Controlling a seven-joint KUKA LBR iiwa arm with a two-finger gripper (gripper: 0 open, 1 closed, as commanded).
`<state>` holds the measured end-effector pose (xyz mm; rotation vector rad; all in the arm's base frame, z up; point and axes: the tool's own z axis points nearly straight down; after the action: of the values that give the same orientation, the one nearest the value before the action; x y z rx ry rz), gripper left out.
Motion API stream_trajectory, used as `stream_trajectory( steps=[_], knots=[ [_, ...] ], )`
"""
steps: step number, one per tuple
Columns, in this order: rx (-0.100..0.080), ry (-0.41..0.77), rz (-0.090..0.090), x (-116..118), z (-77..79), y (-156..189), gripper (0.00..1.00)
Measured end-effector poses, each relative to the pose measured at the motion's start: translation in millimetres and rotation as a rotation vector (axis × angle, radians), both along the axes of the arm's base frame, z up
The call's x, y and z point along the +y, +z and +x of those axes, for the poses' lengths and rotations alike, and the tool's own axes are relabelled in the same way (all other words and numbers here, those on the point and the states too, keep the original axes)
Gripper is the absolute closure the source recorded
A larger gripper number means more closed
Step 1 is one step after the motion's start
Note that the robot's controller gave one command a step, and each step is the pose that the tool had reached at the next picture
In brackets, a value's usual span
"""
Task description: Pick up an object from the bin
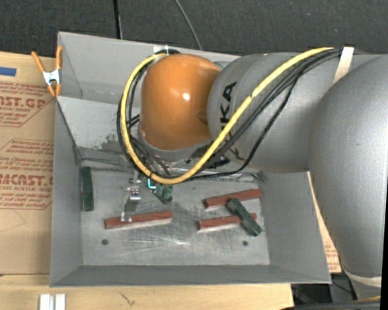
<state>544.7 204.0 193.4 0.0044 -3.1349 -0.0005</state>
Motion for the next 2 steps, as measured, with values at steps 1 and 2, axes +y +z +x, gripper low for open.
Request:
stream_trajectory(
  steps=[1,2],
  knots=[
    [-0.008,-0.002,0.001,-1.1,2.0,4.7,0.0],
    [-0.004,0.046,0.003,-18.3,-4.0,-121.1,1.0]
  ],
)
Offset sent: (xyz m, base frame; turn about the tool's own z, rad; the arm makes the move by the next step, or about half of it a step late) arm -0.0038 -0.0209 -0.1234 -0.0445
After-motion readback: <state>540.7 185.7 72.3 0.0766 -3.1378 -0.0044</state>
